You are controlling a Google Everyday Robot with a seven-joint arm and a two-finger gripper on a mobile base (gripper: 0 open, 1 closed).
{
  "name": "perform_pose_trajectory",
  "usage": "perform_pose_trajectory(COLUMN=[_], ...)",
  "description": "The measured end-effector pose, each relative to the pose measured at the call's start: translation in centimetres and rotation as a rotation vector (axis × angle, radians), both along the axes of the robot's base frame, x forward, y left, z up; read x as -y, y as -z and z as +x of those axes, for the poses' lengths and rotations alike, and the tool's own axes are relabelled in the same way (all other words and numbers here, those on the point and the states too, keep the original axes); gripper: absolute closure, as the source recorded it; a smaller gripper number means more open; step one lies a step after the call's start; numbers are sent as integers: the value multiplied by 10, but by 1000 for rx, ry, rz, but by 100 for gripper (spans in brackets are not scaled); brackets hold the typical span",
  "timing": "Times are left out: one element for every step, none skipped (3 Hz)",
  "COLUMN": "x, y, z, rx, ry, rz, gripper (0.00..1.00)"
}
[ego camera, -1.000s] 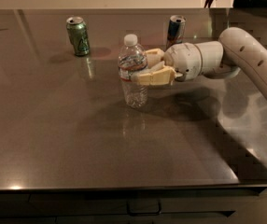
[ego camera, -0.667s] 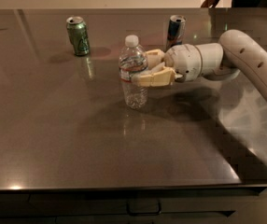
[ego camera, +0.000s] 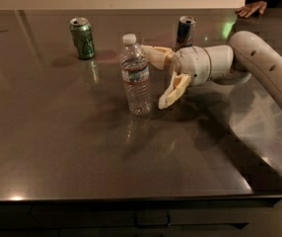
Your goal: Place water bottle upright
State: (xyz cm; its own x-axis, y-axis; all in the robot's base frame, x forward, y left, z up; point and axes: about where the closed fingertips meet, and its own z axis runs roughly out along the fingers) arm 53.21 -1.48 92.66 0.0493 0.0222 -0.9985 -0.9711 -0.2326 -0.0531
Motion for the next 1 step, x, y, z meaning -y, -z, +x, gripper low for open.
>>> perform_pose_trajectory(x=[0], y=[0], z=[0], rx=[0], ry=[0], rz=[0], gripper=[0])
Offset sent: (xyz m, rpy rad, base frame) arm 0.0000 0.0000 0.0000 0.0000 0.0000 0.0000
